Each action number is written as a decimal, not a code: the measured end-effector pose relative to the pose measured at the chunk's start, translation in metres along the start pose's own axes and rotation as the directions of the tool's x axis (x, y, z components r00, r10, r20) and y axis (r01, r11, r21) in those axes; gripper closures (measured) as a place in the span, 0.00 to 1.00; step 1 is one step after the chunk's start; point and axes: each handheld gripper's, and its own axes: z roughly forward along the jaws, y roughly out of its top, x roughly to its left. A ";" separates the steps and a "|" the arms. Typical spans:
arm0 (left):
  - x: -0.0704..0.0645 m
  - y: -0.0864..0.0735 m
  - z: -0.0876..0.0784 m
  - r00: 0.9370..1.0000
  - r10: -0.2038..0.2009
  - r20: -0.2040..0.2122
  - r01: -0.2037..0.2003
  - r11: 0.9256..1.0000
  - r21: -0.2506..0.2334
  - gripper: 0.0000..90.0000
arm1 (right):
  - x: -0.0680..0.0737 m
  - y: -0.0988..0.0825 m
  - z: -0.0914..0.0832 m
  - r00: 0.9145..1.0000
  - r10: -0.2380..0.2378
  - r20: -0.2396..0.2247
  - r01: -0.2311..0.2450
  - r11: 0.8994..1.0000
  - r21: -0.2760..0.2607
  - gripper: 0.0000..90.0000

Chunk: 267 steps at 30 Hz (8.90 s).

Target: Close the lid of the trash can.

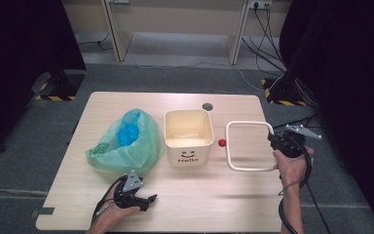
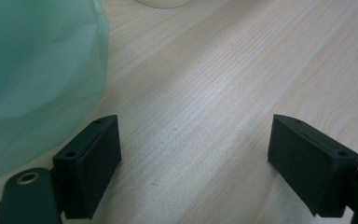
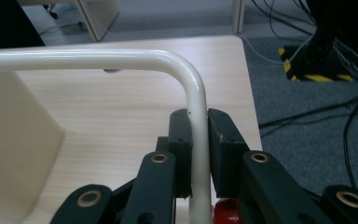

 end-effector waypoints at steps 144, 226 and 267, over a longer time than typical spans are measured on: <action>0.052 0.143 -0.039 0.982 -0.187 -0.030 0.172 0.947 -0.272 0.34 | 0.090 0.040 0.048 0.968 0.003 -0.251 0.028 0.992 0.121 0.40; -0.002 0.004 -0.026 0.998 -0.065 0.015 0.066 0.992 -0.110 0.25 | 0.088 -0.109 0.021 0.947 -0.085 -0.309 0.144 0.974 0.175 0.30; 0.009 -0.012 -0.013 1.000 -0.009 -0.019 0.009 1.000 0.009 0.16 | 0.090 -0.152 0.010 0.932 -0.240 -0.272 0.302 0.928 0.218 0.17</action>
